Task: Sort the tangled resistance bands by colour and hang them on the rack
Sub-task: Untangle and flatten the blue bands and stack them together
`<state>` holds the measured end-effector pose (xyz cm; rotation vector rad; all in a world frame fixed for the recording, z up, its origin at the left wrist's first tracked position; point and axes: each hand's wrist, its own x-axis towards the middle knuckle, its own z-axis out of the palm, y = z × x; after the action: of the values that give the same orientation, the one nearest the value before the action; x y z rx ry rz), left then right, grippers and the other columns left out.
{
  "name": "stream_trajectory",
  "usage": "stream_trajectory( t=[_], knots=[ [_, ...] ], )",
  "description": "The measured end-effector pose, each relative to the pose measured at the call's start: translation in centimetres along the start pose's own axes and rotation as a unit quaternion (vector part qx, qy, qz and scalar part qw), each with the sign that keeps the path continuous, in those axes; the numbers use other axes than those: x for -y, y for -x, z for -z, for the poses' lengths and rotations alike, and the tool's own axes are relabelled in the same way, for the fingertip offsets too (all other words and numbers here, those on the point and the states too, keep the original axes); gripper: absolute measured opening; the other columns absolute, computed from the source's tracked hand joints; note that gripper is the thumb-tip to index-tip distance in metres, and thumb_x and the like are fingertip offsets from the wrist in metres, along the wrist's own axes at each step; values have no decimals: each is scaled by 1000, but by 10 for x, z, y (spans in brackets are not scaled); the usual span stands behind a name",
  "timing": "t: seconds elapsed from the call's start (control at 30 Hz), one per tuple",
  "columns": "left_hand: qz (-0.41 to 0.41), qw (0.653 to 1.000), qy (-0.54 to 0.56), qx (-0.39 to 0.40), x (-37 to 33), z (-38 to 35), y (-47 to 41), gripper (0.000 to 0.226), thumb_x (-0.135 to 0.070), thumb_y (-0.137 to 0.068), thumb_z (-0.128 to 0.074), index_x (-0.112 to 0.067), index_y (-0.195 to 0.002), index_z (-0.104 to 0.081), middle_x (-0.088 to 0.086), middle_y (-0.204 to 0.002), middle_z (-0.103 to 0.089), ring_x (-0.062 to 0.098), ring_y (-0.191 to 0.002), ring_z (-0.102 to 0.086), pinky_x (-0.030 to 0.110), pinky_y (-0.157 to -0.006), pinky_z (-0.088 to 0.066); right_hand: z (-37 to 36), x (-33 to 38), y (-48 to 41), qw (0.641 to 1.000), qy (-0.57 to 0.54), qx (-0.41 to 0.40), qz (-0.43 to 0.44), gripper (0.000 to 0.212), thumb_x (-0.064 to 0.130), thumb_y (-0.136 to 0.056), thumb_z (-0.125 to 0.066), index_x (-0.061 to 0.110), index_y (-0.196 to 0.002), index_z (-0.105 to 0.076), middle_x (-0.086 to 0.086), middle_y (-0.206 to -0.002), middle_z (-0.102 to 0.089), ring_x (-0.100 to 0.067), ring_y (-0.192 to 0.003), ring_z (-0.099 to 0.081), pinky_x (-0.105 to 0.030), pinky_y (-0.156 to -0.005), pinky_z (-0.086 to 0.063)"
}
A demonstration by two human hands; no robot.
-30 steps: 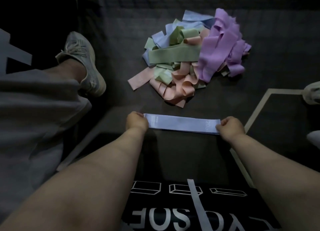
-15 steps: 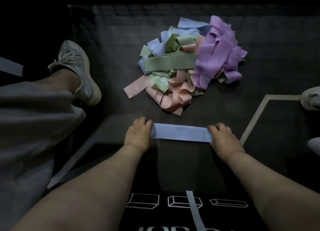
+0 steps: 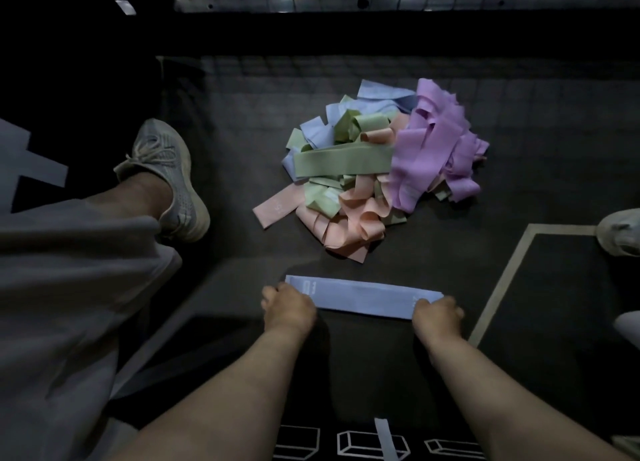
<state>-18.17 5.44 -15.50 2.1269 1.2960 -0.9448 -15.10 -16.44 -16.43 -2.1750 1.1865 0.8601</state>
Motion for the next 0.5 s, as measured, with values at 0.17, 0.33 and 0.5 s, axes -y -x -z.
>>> stream_trajectory(
  t=[0.17,0.33,0.5],
  knots=[
    [-43,994,13,-99,-25,31,-7,47,-30,-98,-45,-12,-141,-45,14,-146,-39,32,-135,-38,41,-111,-30,23,27,2,992,-22,-83,96,61,22,-94,-59,7,-148,-35,-19,-155,-27,-45,-134,-38,-52,-113,-33],
    [-196,959,146,-141,-114,83,-44,31,-25,-96,-53,-11,-122,-64,17,-129,-58,35,-123,-53,37,-104,-40,42,114,4,932,-11,-94,351,43,7,-92,-59,7,-135,-54,-12,-148,-42,-32,-136,-41,-42,-113,-34],
    [-175,897,401,-58,-207,108,-70,13,-15,-95,-57,-14,-93,-70,7,-87,-67,24,-80,-60,26,-69,-47,36,195,-6,865,21,15,502,42,8,-95,-54,13,-136,-56,-4,-143,-47,-21,-131,-45,-31,-116,-32]
  ],
)
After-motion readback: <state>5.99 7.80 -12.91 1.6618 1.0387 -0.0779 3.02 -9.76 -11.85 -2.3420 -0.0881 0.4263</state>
